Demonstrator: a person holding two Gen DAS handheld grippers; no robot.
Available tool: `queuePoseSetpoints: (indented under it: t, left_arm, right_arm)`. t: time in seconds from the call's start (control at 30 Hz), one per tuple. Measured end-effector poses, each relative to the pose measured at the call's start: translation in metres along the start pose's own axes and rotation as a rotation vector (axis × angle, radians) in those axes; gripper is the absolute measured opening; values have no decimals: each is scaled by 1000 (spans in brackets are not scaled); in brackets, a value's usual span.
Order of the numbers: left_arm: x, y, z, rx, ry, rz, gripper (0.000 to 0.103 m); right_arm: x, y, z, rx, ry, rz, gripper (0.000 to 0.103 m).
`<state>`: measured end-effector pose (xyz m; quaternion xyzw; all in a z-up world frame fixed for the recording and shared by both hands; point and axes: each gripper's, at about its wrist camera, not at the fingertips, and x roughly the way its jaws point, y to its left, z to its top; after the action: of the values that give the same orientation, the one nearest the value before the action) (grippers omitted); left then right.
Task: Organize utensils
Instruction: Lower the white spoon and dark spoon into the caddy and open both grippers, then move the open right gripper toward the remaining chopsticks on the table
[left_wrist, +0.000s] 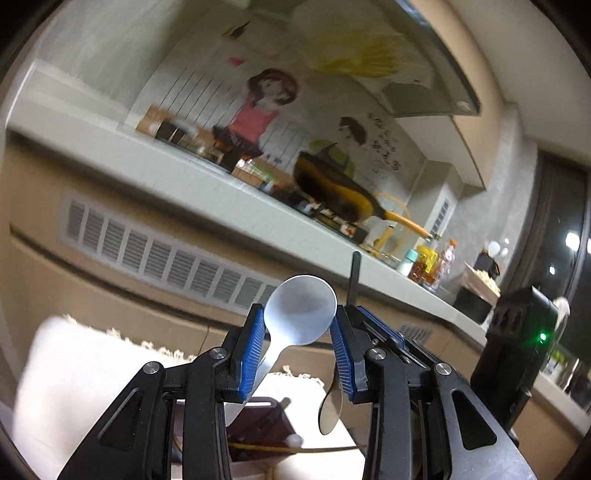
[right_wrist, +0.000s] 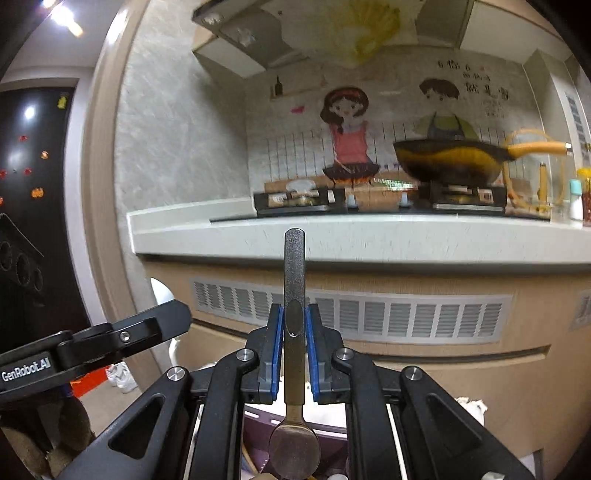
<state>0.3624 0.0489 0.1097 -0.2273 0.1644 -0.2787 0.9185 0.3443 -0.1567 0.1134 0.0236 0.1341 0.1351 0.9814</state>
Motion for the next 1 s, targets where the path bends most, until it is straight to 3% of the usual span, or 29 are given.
queuePoseSetpoints:
  t: [0.17, 0.3, 0.5, 0.63, 0.7, 0.8, 0.87, 1.0]
  left_arm:
    - [35, 43, -21, -78, 58, 4, 37]
    - [53, 57, -36, -87, 93, 20, 37]
    - [56, 72, -61, -81, 149, 77, 37]
    - [53, 77, -76, -79, 177, 124, 41]
    - [47, 78, -78, -84, 172, 136, 50]
    - [36, 76, -77, -88, 157, 160, 53]
    - [25, 73, -76, -76, 153, 203, 58]
    - [1, 60, -84, -13, 172, 350, 61]
  right_arm:
    - [29, 8, -23, -38, 38, -63, 11]
    - [49, 12, -40, -74, 64, -109, 11]
    - [62, 10, -71, -76, 121, -103, 11]
    - [66, 9, -94, -91, 211, -84, 13]
    - [62, 8, -99, -103, 240, -87, 14]
    - [45, 3, -100, -91, 251, -80, 25]
    - [23, -3, -97, -75, 236, -76, 33]
    - [-18, -10, -102, -97, 225, -86, 39]
